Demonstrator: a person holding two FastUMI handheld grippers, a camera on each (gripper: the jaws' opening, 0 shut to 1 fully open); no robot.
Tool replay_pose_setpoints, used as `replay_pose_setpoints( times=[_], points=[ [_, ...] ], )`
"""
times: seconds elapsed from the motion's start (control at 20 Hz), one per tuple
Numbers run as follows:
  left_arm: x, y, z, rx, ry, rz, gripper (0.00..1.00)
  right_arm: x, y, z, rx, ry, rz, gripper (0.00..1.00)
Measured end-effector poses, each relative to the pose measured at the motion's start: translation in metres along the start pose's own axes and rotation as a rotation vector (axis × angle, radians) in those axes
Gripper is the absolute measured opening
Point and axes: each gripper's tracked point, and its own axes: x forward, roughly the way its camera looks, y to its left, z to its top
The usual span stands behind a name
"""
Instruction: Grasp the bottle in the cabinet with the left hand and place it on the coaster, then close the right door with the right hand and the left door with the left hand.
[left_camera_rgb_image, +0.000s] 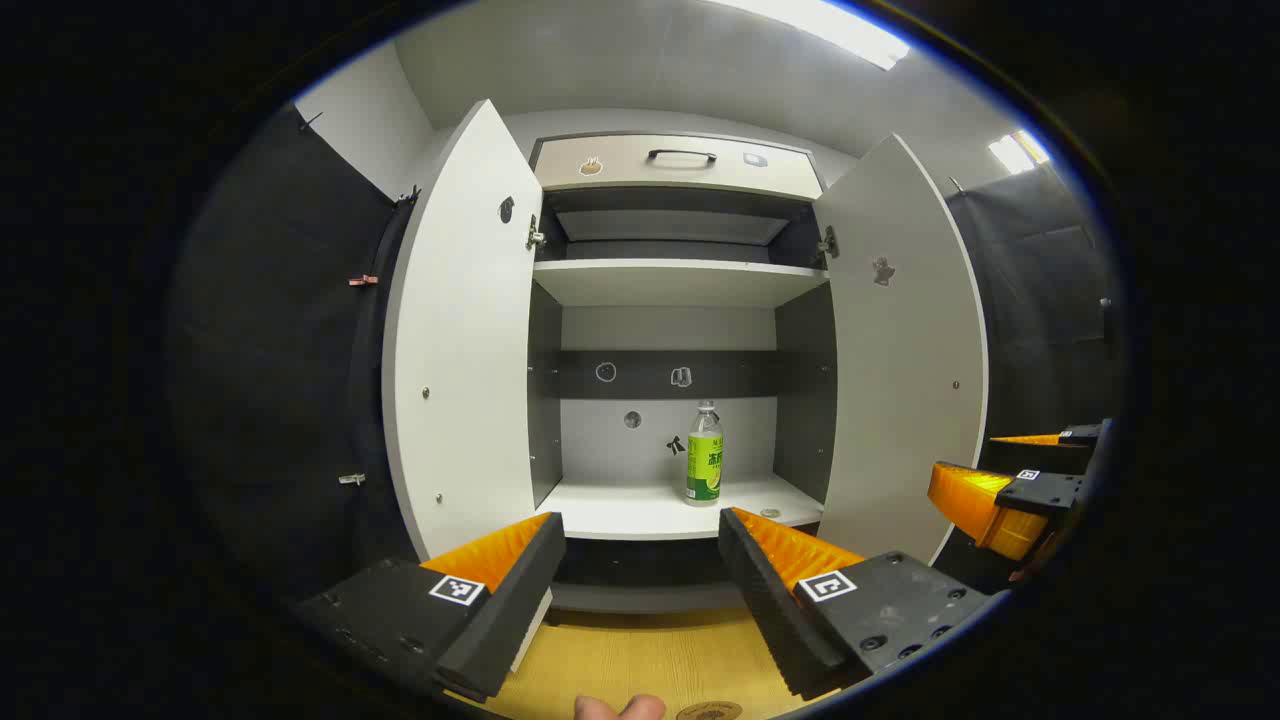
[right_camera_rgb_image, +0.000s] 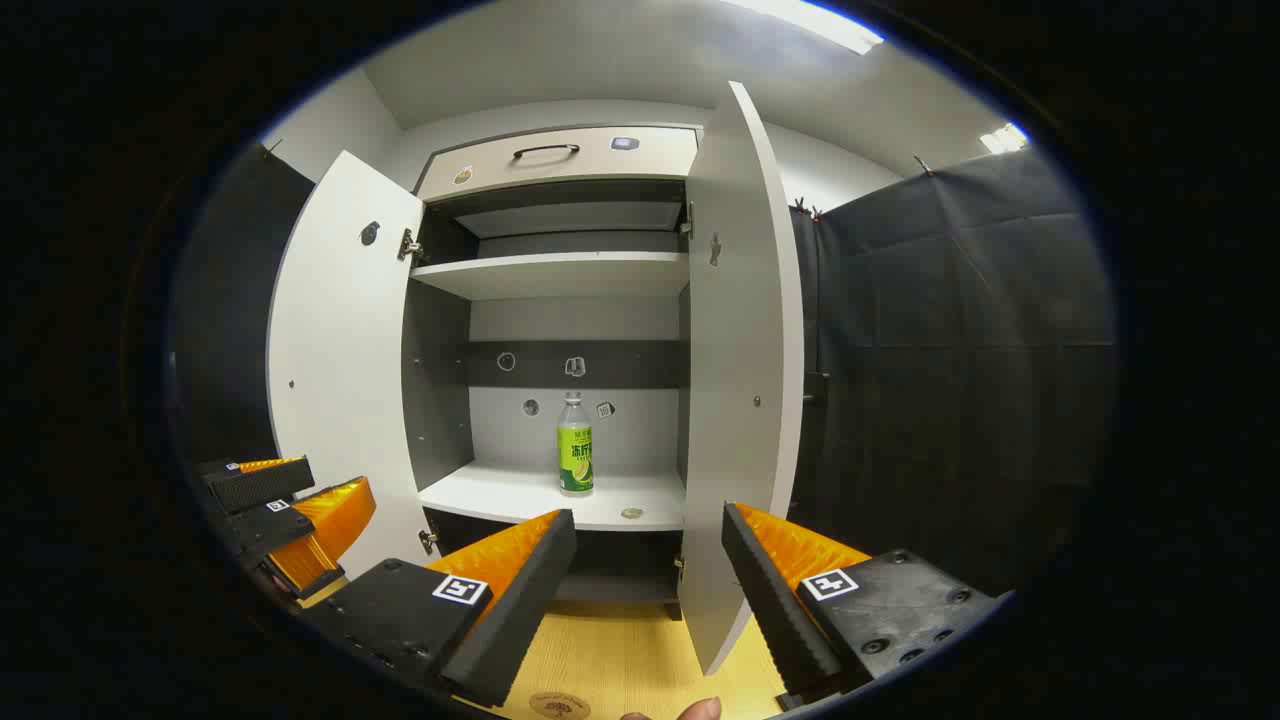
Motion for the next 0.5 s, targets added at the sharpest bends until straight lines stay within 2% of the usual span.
replay_pose_setpoints(
  times=[0.5],
  points=[
    [-0.0086, 0.0028, 0.0030, -0.010, -0.010, 0.017, 0.98, -0.0049, 0.0016, -0.0022, -0.005, -0.003, 0.010, 0.98]
  ],
)
